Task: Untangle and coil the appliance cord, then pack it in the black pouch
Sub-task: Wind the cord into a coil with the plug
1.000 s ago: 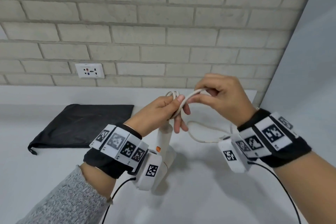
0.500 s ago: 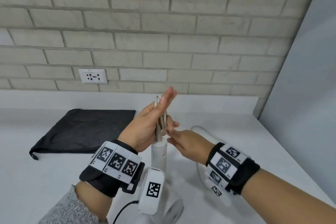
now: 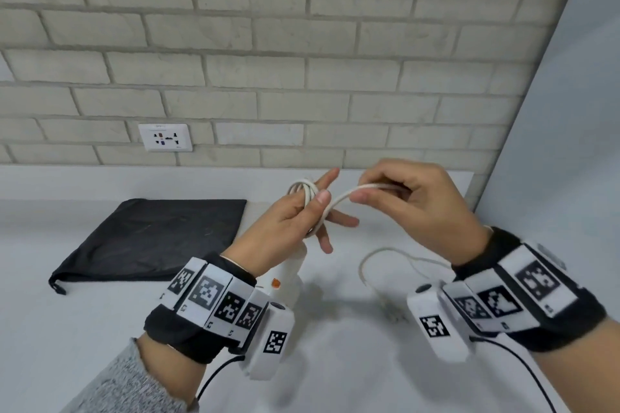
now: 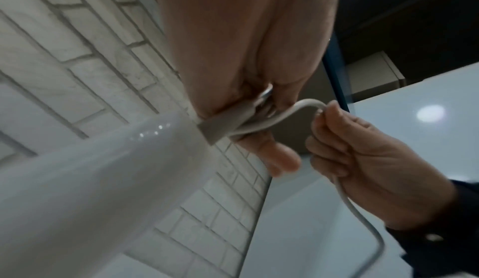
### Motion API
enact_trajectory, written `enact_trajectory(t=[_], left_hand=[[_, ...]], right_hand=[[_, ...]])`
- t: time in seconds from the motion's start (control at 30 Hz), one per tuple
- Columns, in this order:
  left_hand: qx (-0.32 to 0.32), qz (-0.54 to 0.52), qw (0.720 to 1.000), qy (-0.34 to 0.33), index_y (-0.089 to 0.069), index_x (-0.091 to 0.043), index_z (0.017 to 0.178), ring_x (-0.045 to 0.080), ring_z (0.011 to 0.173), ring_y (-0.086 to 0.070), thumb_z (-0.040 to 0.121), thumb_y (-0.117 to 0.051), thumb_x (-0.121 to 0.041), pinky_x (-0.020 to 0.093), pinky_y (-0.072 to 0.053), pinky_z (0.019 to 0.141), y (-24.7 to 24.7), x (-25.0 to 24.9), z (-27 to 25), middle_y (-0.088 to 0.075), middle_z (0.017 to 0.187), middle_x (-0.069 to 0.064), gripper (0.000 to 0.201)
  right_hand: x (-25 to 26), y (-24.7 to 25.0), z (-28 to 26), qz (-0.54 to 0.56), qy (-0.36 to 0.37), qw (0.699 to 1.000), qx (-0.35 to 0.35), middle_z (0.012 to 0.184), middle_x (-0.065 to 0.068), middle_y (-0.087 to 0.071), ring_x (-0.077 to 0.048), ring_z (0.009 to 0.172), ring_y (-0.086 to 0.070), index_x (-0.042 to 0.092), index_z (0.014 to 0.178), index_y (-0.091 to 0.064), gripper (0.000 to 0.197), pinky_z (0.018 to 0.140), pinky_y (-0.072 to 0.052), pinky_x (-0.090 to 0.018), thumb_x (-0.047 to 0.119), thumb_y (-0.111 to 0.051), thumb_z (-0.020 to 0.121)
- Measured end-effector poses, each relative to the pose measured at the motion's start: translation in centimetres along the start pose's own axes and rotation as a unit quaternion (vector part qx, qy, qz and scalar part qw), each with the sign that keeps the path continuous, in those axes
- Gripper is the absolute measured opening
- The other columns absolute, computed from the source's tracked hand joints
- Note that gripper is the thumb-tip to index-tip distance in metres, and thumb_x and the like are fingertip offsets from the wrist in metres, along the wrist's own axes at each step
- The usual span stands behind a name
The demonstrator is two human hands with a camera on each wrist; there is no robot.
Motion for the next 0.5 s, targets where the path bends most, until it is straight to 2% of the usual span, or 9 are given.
enact_trajectory(t=[0.03, 0.1, 0.13, 0.2, 0.3, 0.37, 0.43, 0.47, 0.5], left_hand=[[0.013, -0.013, 1.000, 0.000, -0.055, -0.041, 0.113, -0.001, 0.071, -0.061, 0.092, -0.024, -0.050, 0.030, -0.041, 0.086, -0.3, -0.1, -0.1, -0.072, 0.105, -0.001, 0.038], [0.041, -0.055, 0.998, -0.006, -0.059, -0.031, 0.115, 0.013, 0.056, -0.054, 0.092, -0.024, -0.046, 0.040, -0.043, 0.095, -0.7, -0.2, -0.3, -0.075, 0.082, 0.000, 0.045], [0.047, -0.094, 0.994, -0.008, -0.065, -0.021, 0.107, 0.015, 0.051, -0.050, 0.092, -0.028, -0.041, 0.037, -0.046, 0.095, -0.8, -0.1, -0.4, -0.075, 0.074, 0.000, 0.044], [0.041, -0.181, 0.983, -0.008, -0.068, -0.019, 0.080, 0.012, 0.041, -0.045, 0.090, -0.036, -0.029, 0.025, -0.050, 0.074, -0.3, 0.2, -0.4, -0.073, 0.067, 0.003, 0.035], [0.043, -0.239, 0.970, -0.004, -0.055, -0.021, 0.057, 0.009, 0.038, -0.045, 0.088, -0.036, -0.026, 0.019, -0.047, 0.062, -0.2, 0.5, -0.5, -0.071, 0.062, 0.006, 0.036], [0.037, -0.252, 0.967, -0.014, -0.048, -0.021, 0.054, 0.009, 0.043, -0.046, 0.088, -0.034, -0.028, 0.018, -0.045, 0.060, -0.1, 0.5, -0.6, -0.069, 0.068, 0.015, 0.037], [0.021, -0.250, 0.968, -0.032, -0.055, -0.022, 0.059, 0.010, 0.056, -0.053, 0.089, -0.033, -0.028, 0.018, -0.045, 0.065, 0.3, 0.4, -0.6, -0.064, 0.089, 0.031, 0.038], [0.010, -0.249, 0.968, -0.041, -0.061, -0.016, 0.067, 0.009, 0.068, -0.060, 0.090, -0.034, -0.028, 0.019, -0.048, 0.074, 0.6, 0.3, -0.5, -0.056, 0.089, 0.002, 0.037], [-0.003, -0.258, 0.965, -0.046, -0.053, -0.017, 0.070, 0.010, 0.085, -0.064, 0.092, -0.038, -0.030, 0.023, -0.050, 0.086, 1.0, 0.4, -0.4, -0.034, 0.124, 0.019, 0.029]], right_hand=[[0.0, 0.3, 0.8, -0.009, 0.005, 1.000, -0.010, 0.060, -0.014, -0.058, -0.023, 0.054, -0.049, 0.010, 0.074, -0.064, 0.020, 0.053, -0.039, -0.032, 0.029, -0.065, 0.079], [-0.5, 0.6, 2.1, -0.023, 0.006, 0.999, -0.025, 0.061, -0.014, -0.057, -0.023, 0.054, -0.048, 0.010, 0.073, -0.063, 0.025, 0.053, -0.039, -0.034, 0.035, -0.065, 0.076], [-0.9, 0.5, 2.7, -0.034, 0.006, 0.999, -0.027, 0.061, -0.012, -0.057, -0.021, 0.054, -0.047, 0.011, 0.072, -0.062, 0.028, 0.053, -0.039, -0.035, 0.039, -0.064, 0.076], [-1.9, -0.3, 3.6, -0.078, 0.015, 0.996, -0.027, 0.065, -0.005, -0.056, -0.016, 0.058, -0.048, 0.013, 0.076, -0.062, 0.030, 0.055, -0.042, -0.037, 0.043, -0.057, 0.079], [-3.2, -3.0, 3.7, -0.140, 0.039, 0.989, -0.019, 0.084, -0.003, -0.063, -0.017, 0.076, -0.058, 0.012, 0.094, -0.064, 0.039, 0.068, -0.050, -0.039, 0.040, -0.039, 0.088], [-5.2, -5.5, 3.0, -0.112, -0.001, 0.994, 0.012, 0.094, 0.001, -0.065, -0.016, 0.085, -0.061, 0.020, 0.104, -0.061, 0.040, 0.075, -0.050, -0.038, 0.042, -0.032, 0.089], [-7.6, -8.6, 1.7, -0.030, -0.085, 0.993, 0.079, 0.092, 0.001, -0.066, -0.016, 0.083, -0.062, 0.038, 0.103, -0.054, 0.027, 0.078, -0.049, -0.037, 0.042, -0.032, 0.089], [-8.6, -10.2, 0.8, -0.022, -0.108, 0.987, 0.117, 0.091, -0.005, -0.067, -0.020, 0.081, -0.063, 0.040, 0.105, -0.051, 0.023, 0.078, -0.049, -0.037, 0.037, -0.032, 0.092], [-9.2, -11.3, -0.1, -0.047, -0.116, 0.980, 0.154, 0.090, -0.009, -0.067, -0.025, 0.080, -0.063, 0.034, 0.111, -0.048, 0.023, 0.077, -0.048, -0.037, 0.033, -0.031, 0.095]])
Point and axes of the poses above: each hand's wrist, its own z-axis towards the middle knuckle, its own y-axis out of the back of the hand, x = y × z, the point moved 8 cm from there along z, towards the middle knuckle
